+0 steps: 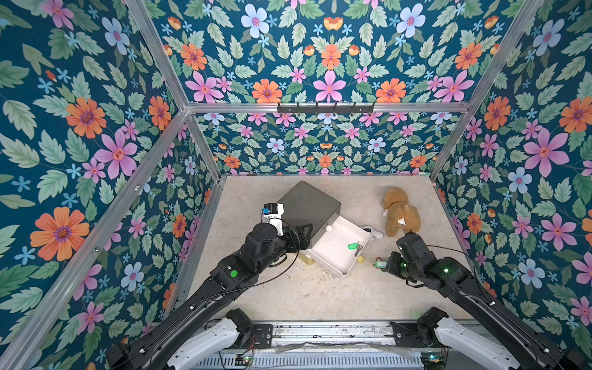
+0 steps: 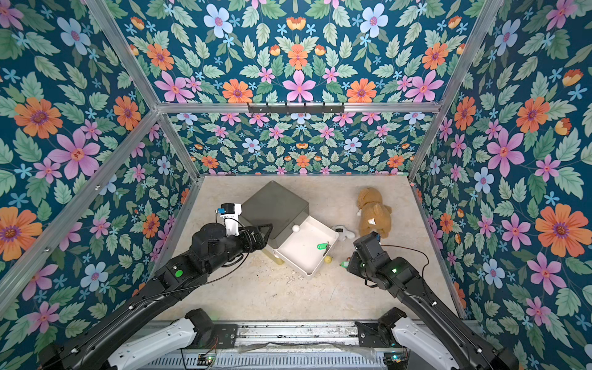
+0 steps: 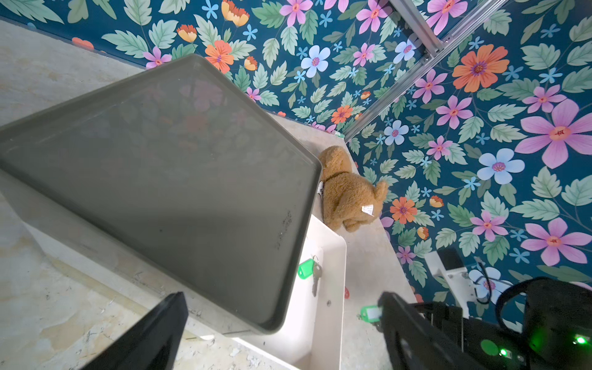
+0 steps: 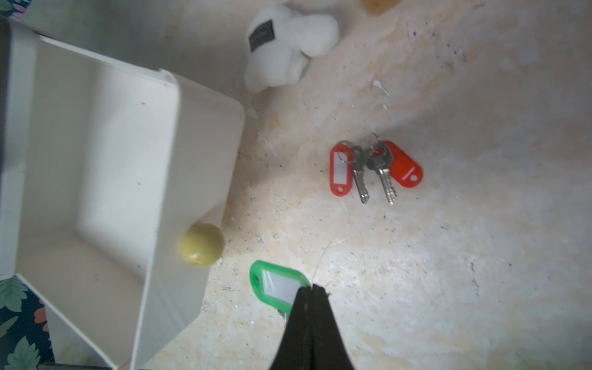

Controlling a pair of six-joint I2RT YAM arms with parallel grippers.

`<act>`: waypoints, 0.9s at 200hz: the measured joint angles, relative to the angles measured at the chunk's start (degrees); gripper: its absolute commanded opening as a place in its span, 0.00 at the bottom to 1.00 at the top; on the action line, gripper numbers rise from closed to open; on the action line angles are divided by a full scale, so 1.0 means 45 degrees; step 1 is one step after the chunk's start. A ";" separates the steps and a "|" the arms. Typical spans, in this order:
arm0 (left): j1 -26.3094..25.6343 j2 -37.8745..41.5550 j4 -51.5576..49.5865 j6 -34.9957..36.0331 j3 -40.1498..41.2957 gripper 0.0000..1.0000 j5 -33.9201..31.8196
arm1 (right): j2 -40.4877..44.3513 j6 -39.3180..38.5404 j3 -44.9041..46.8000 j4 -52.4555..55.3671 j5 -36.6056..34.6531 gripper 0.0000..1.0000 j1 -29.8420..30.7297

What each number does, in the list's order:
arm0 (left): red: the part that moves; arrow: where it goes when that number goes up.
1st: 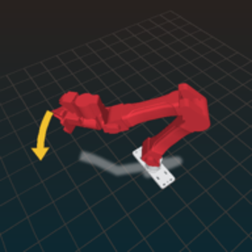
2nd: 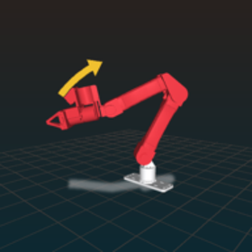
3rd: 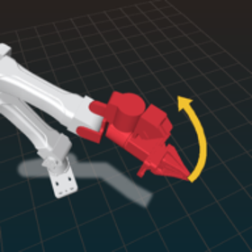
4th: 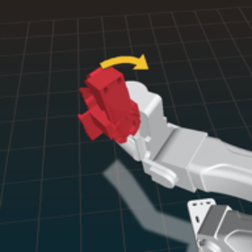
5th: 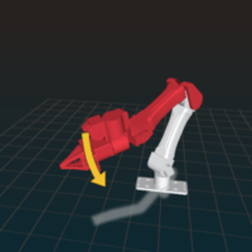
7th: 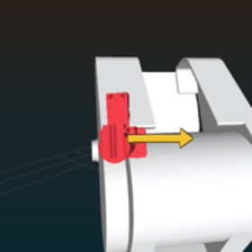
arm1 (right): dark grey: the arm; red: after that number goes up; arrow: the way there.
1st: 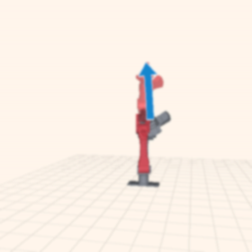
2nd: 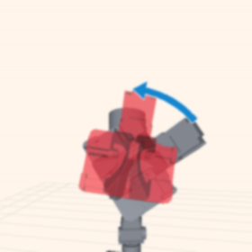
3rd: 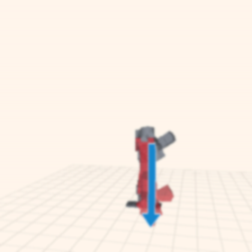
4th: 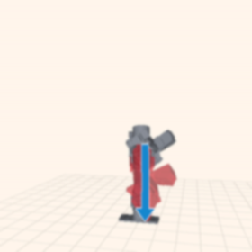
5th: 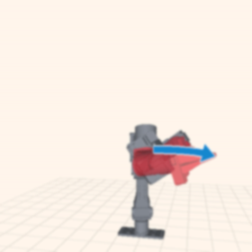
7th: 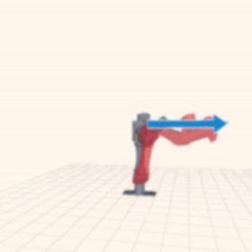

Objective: Take the keys out of the drawer
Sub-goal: Place the key at the center of the board.

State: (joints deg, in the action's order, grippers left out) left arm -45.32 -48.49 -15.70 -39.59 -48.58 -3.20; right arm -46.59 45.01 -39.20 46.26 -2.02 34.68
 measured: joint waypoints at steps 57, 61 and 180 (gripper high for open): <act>-0.0010 -0.0199 0.0219 0.0000 0.0223 0.99 0.0189 | 0.0044 0.0413 0.2166 -0.0491 0.0777 0.00 -0.0015; -0.0010 -0.0170 0.0228 0.0000 0.0253 1.00 0.0194 | 0.0010 0.0418 0.2234 -0.0559 0.0777 0.00 -0.0015; -0.0010 -0.0180 0.0243 -0.0005 0.0389 0.99 0.0364 | -0.2157 -0.0272 0.2511 -0.2977 0.1219 0.00 -0.1613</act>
State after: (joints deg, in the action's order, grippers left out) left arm -45.36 -49.30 -14.61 -39.62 -46.83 -1.56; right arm -56.29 43.79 -27.90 32.86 3.46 27.42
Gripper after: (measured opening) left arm 0.994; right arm 0.057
